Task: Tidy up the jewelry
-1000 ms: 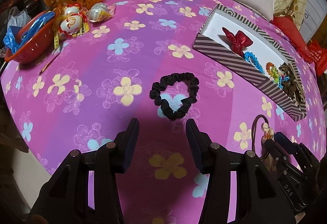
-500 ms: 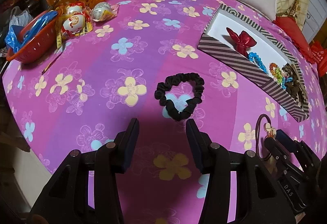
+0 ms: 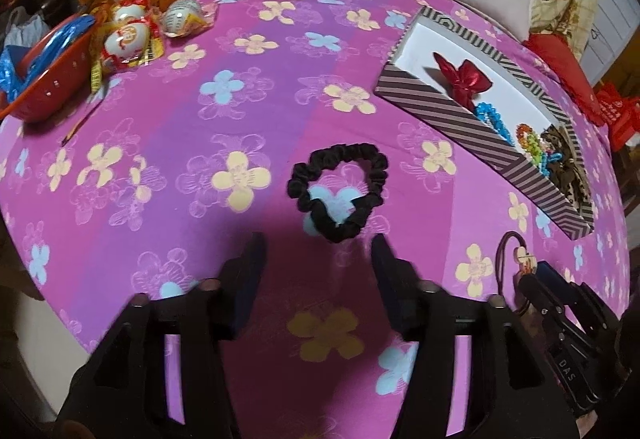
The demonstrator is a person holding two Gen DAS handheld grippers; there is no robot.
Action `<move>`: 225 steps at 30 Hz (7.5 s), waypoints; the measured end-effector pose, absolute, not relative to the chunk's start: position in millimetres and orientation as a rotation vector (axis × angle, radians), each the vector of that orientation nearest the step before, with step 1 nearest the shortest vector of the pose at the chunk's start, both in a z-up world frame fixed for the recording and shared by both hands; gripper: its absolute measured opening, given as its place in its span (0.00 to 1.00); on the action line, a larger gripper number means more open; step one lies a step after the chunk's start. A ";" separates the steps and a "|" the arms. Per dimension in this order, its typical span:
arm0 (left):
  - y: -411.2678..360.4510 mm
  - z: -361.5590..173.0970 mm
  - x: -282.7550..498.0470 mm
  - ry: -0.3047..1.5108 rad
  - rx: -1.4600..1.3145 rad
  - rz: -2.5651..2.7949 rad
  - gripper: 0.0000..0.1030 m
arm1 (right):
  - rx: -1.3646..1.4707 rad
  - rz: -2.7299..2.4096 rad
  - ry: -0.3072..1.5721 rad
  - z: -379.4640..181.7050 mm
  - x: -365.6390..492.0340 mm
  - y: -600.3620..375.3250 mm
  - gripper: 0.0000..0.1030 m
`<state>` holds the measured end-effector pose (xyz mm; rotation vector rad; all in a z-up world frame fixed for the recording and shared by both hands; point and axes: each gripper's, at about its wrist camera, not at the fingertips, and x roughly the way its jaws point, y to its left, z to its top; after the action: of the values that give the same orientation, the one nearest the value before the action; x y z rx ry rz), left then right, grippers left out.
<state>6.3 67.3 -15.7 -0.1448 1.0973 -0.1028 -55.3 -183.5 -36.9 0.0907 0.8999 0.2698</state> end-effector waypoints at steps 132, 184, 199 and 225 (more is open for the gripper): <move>-108.5 -5.1 121.9 1.038 -0.052 -0.472 0.31 | 0.121 0.111 0.843 -6.6 50.8 -270.8 0.47; -57.6 86.8 -18.4 0.712 0.092 -0.190 0.51 | 0.181 0.058 0.717 61.1 -59.8 -241.5 0.72; -57.0 92.3 -25.1 0.696 0.102 -0.185 0.51 | 0.178 0.062 0.714 66.3 -64.2 -240.4 0.72; -56.5 91.8 -24.7 0.702 0.105 -0.184 0.51 | 0.189 0.068 0.734 58.1 -61.6 -243.6 0.73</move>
<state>-24.7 -56.5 91.8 0.1054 0.7024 -0.1838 -61.6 -243.6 58.1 0.1893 0.7336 0.0675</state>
